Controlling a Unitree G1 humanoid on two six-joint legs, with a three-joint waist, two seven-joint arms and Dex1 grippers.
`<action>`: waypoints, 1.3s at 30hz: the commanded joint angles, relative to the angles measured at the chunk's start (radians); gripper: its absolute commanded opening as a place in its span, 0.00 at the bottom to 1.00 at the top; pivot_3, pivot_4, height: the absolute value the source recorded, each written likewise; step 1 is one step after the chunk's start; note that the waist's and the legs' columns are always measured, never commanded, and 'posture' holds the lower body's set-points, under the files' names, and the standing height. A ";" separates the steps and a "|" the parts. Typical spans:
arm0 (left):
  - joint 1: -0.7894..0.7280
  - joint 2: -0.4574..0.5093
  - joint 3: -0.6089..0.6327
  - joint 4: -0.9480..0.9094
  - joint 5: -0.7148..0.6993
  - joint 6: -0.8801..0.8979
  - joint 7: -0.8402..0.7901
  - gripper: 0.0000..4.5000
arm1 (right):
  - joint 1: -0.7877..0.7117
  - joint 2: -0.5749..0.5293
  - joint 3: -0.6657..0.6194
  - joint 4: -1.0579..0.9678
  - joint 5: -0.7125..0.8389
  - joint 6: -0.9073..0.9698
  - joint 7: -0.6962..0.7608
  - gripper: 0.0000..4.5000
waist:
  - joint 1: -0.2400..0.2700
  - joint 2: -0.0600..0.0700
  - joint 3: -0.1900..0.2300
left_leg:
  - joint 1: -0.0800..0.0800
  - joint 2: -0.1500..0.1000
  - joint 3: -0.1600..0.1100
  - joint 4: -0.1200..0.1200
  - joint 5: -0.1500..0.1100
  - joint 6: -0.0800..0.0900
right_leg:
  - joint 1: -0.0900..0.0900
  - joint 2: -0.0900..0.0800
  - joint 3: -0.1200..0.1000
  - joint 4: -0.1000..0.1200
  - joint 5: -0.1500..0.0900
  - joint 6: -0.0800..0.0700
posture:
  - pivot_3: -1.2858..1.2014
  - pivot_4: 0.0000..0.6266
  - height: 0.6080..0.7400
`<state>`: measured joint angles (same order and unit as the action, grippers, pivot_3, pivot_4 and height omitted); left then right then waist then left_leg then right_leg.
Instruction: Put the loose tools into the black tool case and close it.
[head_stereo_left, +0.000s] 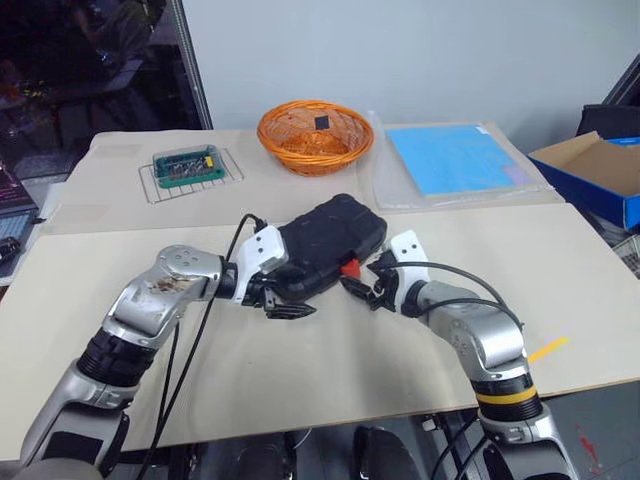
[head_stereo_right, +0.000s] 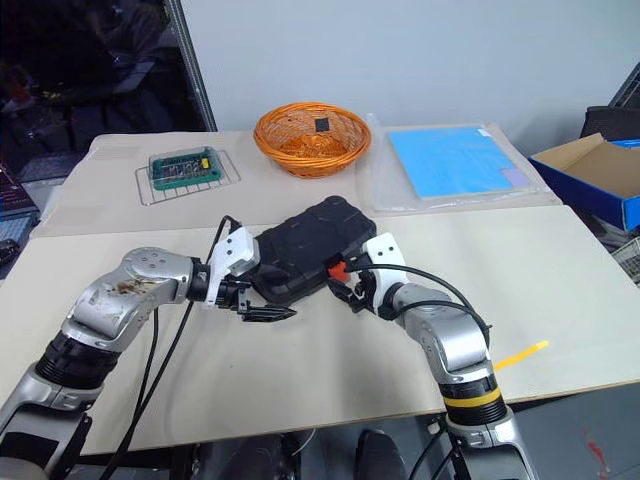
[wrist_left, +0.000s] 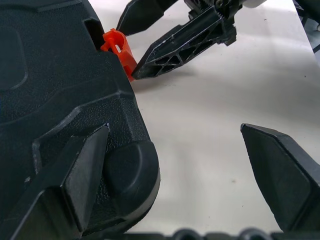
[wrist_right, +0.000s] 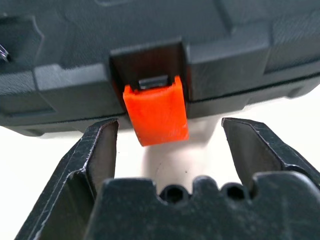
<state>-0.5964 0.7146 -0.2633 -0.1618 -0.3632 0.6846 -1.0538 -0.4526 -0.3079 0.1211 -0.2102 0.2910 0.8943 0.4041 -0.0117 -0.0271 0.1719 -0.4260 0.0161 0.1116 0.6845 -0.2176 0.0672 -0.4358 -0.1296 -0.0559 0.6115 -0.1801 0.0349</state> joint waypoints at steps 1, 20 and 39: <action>0.038 0.018 -0.024 0.016 0.029 0.025 -0.002 1.00 | -0.026 -0.002 0.004 -0.005 -0.005 -0.047 0.022 0.56 | -0.001 0.000 0.000 | 0.000 0.000 0.000 0.000 0.000 0.000 | 0.000 0.000 0.000 0.000 -0.001 0.000 | 0.52 0.24 1.00; 0.061 0.003 -0.030 0.000 0.044 0.037 0.014 1.00 | -0.146 -0.008 0.102 0.162 -0.099 -0.183 0.122 0.26 | -0.009 0.000 -0.001 | 0.001 0.001 0.001 -0.001 -0.001 -0.004 | -0.001 0.000 0.002 0.000 -0.001 -0.003 | 0.52 0.24 1.00; 0.060 -0.027 -0.035 0.024 0.073 0.043 0.029 1.00 | -0.023 -0.093 -0.001 -0.014 -0.053 -0.120 0.169 0.54 | 0.000 0.000 -0.003 | 0.002 0.000 0.002 -0.004 -0.002 -0.004 | -0.002 0.000 0.005 -0.001 -0.001 -0.002 | 0.52 0.24 1.00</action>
<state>-0.5684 0.6841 -0.2528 -0.1818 -0.3189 0.6914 -1.0285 -0.4883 -0.3988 0.1702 -0.1510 0.1996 0.7480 0.5679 -0.0118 -0.0270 0.1693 -0.4244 0.0160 0.1140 0.6806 -0.2195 0.0633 -0.4377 -0.1294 -0.0511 0.6109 -0.1809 0.0325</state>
